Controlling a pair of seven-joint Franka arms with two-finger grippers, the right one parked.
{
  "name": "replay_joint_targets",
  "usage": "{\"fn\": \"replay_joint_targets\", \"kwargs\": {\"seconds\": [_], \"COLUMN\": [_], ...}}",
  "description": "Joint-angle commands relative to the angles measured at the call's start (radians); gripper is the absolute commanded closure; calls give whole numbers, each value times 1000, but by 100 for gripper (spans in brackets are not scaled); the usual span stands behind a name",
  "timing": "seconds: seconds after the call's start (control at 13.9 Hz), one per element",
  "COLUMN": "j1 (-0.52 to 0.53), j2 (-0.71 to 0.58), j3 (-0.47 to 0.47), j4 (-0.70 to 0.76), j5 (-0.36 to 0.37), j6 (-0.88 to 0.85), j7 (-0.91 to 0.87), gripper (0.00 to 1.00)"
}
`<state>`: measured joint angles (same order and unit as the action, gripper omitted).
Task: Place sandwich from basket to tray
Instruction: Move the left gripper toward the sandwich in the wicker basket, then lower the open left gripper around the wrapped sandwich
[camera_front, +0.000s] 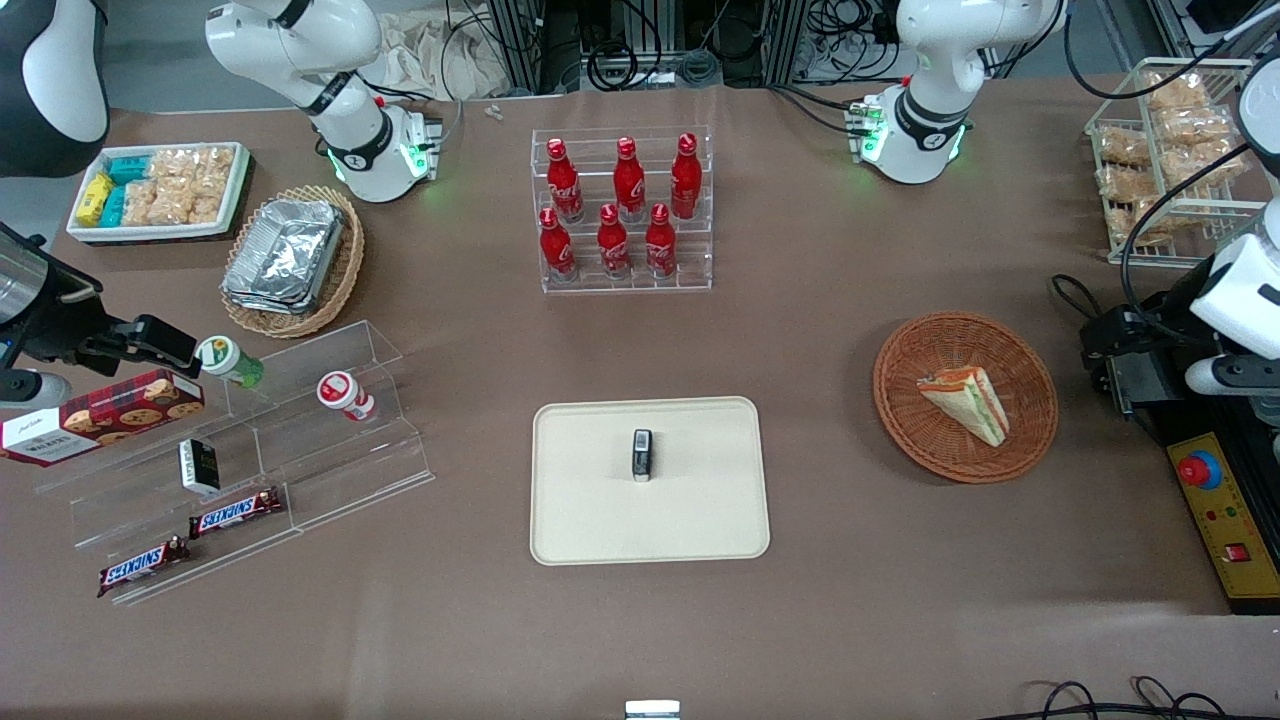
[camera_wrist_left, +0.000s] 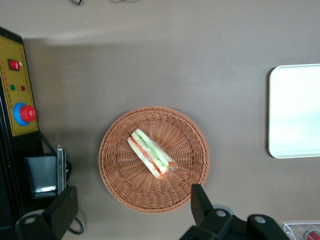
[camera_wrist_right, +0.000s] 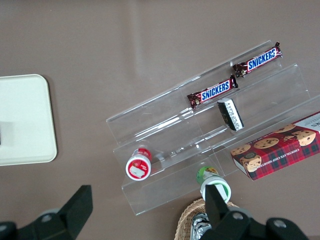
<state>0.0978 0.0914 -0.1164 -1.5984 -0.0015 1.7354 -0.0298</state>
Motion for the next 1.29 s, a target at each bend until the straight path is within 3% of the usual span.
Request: {"fn": "replay_joint_targets", "kwargs": {"seconds": [0.0, 0.14, 0.36, 0.65, 0.86, 1.22], "j1": [-1, 0, -1, -1, -3, -6], "j2": [-37, -57, -67, -65, -52, 1], "j3": [6, 7, 17, 17, 15, 14], "j4": [-85, -174, -329, -487, -624, -733], "j5": [-27, -80, -75, -80, -80, -75], "j6": [-2, 50, 171, 378, 629, 821], "j7": [-157, -194, -247, -537, -772, -826], "gripper": [0, 0, 0, 0, 0, 0]}}
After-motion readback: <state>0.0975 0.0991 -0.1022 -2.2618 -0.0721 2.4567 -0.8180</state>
